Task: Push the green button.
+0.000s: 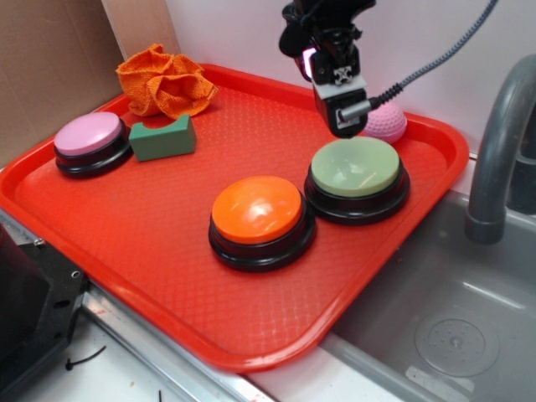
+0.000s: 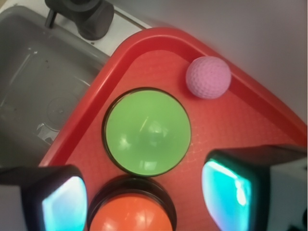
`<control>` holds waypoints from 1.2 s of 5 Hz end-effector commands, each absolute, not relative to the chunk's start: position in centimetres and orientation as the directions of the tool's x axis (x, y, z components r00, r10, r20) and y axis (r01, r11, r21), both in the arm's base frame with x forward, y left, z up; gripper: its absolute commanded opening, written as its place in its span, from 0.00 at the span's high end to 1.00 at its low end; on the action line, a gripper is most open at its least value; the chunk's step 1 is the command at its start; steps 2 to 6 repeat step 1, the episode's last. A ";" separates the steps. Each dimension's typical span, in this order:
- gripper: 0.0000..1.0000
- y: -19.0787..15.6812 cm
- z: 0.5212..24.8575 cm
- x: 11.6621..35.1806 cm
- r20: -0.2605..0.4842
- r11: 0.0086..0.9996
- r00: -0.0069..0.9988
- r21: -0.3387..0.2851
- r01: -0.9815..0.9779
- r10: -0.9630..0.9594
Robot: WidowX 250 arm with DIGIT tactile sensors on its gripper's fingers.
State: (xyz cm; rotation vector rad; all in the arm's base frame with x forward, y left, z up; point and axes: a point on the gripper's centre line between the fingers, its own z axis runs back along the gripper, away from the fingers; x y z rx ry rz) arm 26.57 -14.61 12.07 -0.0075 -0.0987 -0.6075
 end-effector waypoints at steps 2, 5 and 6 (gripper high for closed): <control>0.00 -15.4 15.1 25.8 0.158 0.805 0.792 0.036 0.592 -0.589; 0.00 -15.4 15.1 25.8 0.158 0.805 0.792 0.036 0.592 -0.589; 0.00 -15.4 15.1 25.8 0.158 0.805 0.792 0.036 0.592 -0.589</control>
